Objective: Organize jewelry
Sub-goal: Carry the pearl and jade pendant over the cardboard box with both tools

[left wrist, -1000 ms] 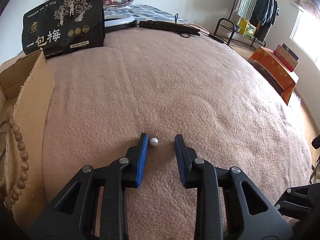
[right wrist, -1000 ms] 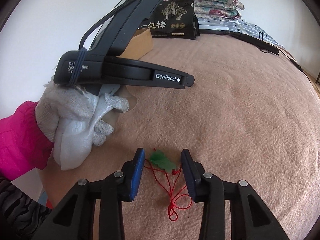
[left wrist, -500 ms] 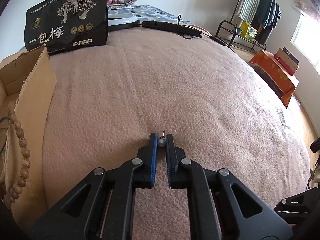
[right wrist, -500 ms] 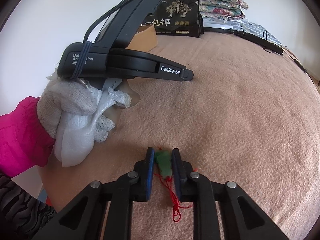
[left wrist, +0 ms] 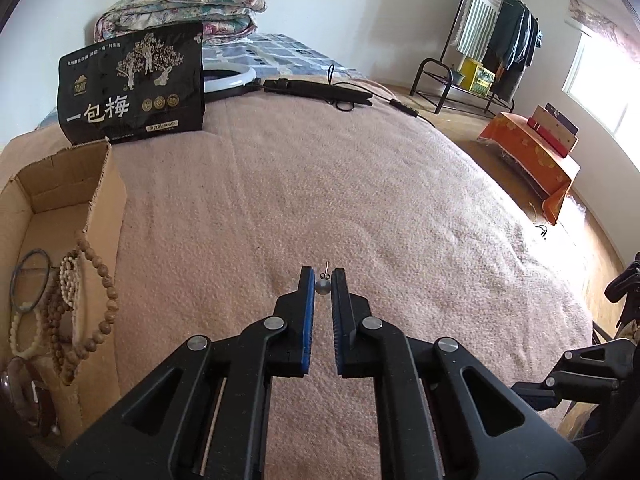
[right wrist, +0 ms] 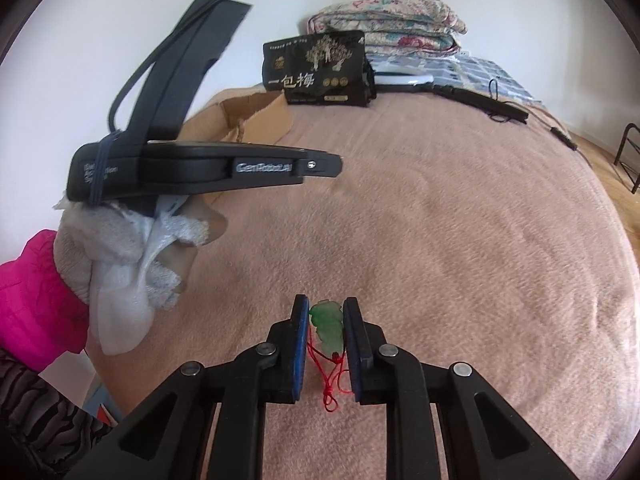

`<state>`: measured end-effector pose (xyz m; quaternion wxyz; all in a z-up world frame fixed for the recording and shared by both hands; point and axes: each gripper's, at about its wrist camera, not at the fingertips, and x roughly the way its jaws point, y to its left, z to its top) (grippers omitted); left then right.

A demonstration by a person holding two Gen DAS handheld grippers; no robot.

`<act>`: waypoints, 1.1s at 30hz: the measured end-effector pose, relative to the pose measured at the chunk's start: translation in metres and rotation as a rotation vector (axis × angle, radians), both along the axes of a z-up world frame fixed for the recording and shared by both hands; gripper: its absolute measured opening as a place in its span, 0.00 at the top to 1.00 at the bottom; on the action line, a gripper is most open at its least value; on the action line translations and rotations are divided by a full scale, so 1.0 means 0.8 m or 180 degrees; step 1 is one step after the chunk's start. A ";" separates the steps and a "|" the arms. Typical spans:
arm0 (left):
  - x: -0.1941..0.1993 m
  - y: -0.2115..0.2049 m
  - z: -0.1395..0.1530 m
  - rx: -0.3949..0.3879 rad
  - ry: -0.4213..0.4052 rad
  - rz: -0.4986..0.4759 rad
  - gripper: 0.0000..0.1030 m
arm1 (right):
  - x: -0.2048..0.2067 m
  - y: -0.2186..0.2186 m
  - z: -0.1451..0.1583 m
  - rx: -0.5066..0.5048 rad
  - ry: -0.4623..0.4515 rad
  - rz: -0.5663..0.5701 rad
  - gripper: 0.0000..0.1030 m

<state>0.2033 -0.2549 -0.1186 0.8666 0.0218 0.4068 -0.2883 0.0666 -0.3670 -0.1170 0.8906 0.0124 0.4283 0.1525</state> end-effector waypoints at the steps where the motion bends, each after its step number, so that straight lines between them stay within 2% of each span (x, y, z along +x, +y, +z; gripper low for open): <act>1: -0.004 0.003 0.007 -0.0013 -0.0030 0.0001 0.94 | -0.001 -0.002 0.005 -0.0005 -0.0022 -0.0015 0.85; 14: -0.040 0.054 0.072 -0.0036 -0.0326 0.0098 0.94 | -0.005 0.001 0.059 -0.0030 -0.0257 -0.0099 0.85; 25: -0.060 0.114 0.115 -0.0086 -0.0543 0.0288 0.94 | 0.008 0.035 0.104 -0.0041 -0.0453 0.0004 0.85; 33: -0.053 0.168 0.129 -0.0085 -0.0640 0.0481 0.94 | 0.032 0.073 0.128 -0.0008 -0.0572 0.0147 0.85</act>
